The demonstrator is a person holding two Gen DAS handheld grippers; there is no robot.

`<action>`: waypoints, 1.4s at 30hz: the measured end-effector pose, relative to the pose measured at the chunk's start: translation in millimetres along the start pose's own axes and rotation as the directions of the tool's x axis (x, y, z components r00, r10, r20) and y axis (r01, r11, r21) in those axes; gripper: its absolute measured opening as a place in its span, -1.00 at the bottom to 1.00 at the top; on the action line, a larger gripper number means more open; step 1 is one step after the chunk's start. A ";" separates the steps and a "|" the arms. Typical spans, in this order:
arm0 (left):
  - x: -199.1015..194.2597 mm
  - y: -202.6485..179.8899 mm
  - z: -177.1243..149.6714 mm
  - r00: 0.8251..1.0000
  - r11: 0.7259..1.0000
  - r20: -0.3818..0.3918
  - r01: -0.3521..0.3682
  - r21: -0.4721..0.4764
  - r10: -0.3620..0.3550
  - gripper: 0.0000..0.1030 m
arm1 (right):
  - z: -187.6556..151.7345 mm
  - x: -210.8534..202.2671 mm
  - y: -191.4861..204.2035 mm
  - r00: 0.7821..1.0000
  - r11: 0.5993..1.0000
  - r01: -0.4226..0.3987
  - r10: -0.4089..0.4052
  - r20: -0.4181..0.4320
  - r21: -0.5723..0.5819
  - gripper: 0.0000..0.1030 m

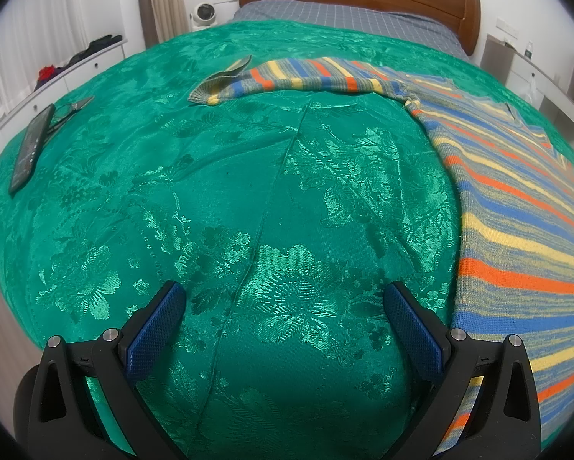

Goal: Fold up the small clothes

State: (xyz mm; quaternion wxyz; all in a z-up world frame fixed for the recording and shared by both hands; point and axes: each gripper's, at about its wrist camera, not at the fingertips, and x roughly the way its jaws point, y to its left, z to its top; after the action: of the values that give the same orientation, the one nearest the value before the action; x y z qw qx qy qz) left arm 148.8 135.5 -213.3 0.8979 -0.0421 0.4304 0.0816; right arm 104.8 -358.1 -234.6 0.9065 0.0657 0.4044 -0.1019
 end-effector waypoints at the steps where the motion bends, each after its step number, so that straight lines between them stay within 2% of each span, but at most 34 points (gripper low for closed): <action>1: 0.0 0.0 0.0 1.000 1.000 0.000 0.000 0.000 0.000 0.99 | 0.1 0.1 -0.3 1.000 1.000 0.000 0.000 0.000 0.000 1.00; 19: -0.8 0.3 0.2 1.000 1.000 -0.001 0.001 -0.003 -0.001 0.99 | -0.4 -0.5 0.4 1.000 1.000 0.000 0.000 0.001 -0.001 1.00; 24: -12.4 6.0 5.7 0.999 0.999 0.025 0.035 -0.035 -0.035 0.99 | 2.3 -1.7 1.2 1.000 1.000 0.009 -0.010 -0.018 -0.007 1.00; 26: -19.7 10.8 7.3 0.997 0.998 0.063 0.039 -0.055 -0.035 0.99 | 8.0 -5.5 0.3 0.999 1.000 0.002 -0.002 -0.050 -0.007 0.99; 28: -23.7 14.2 8.2 0.996 0.997 0.083 0.032 -0.068 -0.027 0.99 | 18.8 -10.5 -6.2 0.996 0.999 -0.052 0.053 -0.071 0.007 0.98; 30: -26.0 18.3 9.4 0.995 0.995 0.100 0.034 -0.088 -0.025 0.99 | 40.3 -20.3 -25.7 0.992 0.993 -0.114 0.116 -0.040 0.038 0.98; 32: -26.0 20.1 10.7 0.994 0.994 0.108 0.043 -0.103 -0.032 0.99 | 70.5 -29.3 -56.1 0.991 0.987 -0.133 0.133 0.008 0.086 0.98; 35: -24.0 17.4 11.8 0.994 0.994 0.106 0.038 -0.098 -0.028 0.99 | 115.5 -27.0 -115.5 0.979 0.949 -0.204 0.195 0.060 0.241 0.98; 38: -22.0 12.0 11.9 0.995 0.997 0.099 0.028 -0.078 -0.020 0.99 | 151.8 2.2 -179.0 0.961 0.863 -0.271 0.267 0.072 0.426 0.96; 40: -21.4 9.4 11.0 0.995 0.998 0.097 0.018 -0.066 -0.012 0.99 | 164.7 26.1 -210.1 0.947 0.796 -0.304 0.314 0.073 0.524 0.83; 42: -19.9 7.2 10.6 0.996 0.999 0.093 0.002 -0.054 0.003 0.99 | 173.2 56.7 -235.0 0.923 0.708 -0.333 0.379 0.062 0.622 0.62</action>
State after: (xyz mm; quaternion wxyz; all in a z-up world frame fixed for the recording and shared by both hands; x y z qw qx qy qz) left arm 143.3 142.0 -191.3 0.9156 -0.0624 0.3856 0.0950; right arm 210.6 -628.5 -170.5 0.8211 0.4410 0.3590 -0.0503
